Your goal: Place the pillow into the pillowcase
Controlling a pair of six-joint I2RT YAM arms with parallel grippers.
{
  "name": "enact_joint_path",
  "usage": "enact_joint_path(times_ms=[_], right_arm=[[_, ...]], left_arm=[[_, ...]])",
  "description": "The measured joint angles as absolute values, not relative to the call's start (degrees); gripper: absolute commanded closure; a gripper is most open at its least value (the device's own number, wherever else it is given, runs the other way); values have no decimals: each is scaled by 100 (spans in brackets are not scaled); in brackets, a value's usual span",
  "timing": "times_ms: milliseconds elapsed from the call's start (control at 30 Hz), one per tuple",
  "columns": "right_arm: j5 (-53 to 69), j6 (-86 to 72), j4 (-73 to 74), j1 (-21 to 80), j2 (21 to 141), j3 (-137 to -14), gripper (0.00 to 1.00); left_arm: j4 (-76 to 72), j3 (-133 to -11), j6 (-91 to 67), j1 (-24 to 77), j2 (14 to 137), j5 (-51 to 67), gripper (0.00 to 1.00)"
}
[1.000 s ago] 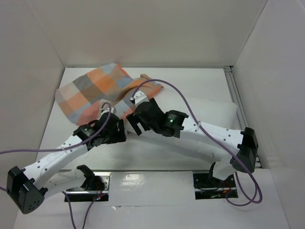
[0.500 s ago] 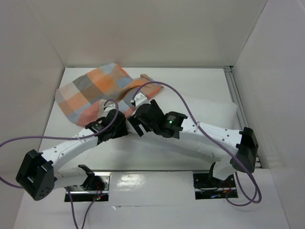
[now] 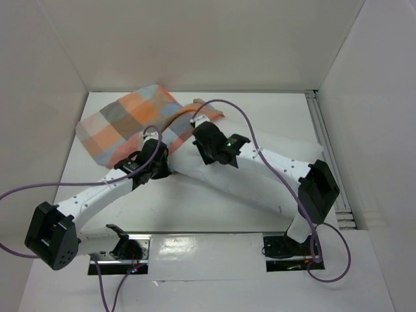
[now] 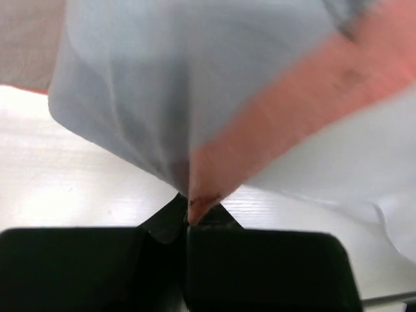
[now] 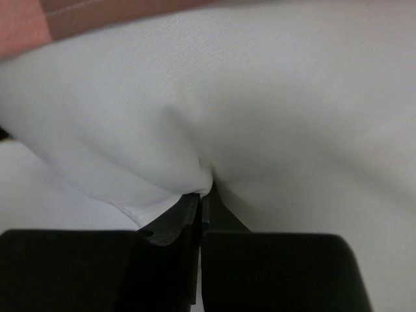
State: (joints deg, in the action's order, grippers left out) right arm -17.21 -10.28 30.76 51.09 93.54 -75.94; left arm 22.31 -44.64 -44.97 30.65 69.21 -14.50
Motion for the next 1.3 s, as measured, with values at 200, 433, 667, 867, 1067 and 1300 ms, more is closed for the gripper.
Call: enact_joint_path(times_ms=[200, 433, 667, 867, 1067, 1300], right_arm=[[-1815, -1424, 3264, 4226, 9776, -8783, 100], [-2451, -1514, 3304, 3876, 9778, -9598, 100], [-2307, -1964, 2744, 4305, 9946, -8713, 100], [-1907, -2497, 2477, 4584, 10055, -8134, 100], [-1706, -2668, 2300, 4615, 10055, -8130, 100], [-1691, -2722, 2294, 4615, 10055, -8132, 100]], left_arm=[[2182, -5347, -3903, 3057, 6997, -880, 100], [2368, -6598, -3271, 3107, 7496, 25, 100], [2781, -6643, -3004, 3120, 7395, 537, 100], [3544, -5986, -3083, 3140, 7109, 252, 75], [3977, -5988, -3743, 3315, 6571, -786, 23], [4311, -5990, -4707, 3627, 6305, -2331, 11]])
